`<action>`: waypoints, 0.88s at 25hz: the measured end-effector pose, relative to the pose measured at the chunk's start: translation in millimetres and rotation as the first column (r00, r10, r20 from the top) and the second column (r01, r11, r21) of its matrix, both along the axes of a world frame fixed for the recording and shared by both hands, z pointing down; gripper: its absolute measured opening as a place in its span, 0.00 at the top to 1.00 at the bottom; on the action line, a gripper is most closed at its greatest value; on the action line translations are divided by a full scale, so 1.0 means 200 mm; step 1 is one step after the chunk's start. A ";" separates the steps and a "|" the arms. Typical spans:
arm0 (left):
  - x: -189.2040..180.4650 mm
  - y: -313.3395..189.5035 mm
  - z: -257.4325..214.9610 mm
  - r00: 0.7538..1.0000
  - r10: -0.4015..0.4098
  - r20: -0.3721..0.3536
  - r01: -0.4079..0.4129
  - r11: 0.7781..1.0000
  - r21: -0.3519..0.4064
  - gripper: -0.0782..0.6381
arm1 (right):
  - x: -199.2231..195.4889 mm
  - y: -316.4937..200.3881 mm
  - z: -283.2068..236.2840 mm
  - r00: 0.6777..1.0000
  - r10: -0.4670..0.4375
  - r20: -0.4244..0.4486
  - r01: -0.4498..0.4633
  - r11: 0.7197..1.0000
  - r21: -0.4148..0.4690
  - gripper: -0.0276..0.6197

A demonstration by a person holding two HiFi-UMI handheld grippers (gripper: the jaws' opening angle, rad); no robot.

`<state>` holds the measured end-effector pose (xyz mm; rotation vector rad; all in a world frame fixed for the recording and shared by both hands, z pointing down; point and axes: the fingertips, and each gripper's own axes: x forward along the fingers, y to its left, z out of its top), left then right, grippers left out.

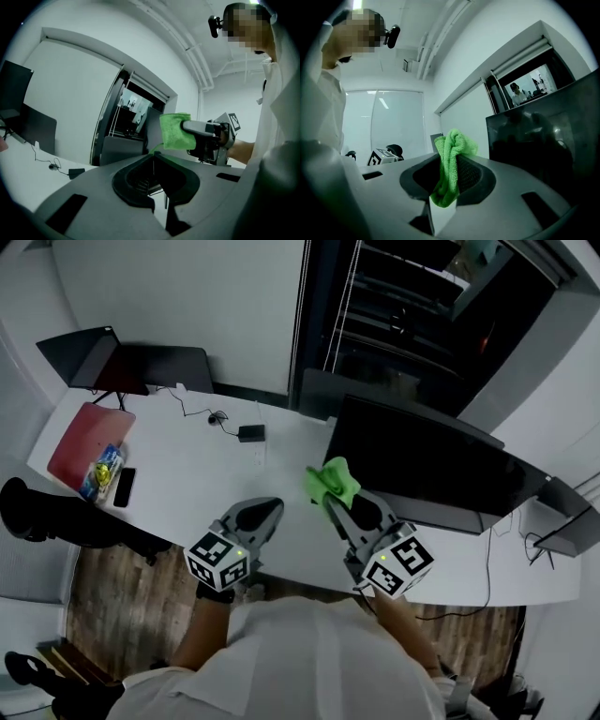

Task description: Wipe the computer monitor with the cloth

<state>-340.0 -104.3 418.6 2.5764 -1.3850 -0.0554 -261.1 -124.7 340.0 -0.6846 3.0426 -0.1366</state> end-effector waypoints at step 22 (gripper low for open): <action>-0.66 -0.21 0.03 0.986 0.163 -0.022 -0.163 0.987 0.009 0.86 | -0.31 -0.59 -0.23 0.878 0.477 -0.023 -0.474 0.877 0.080 0.85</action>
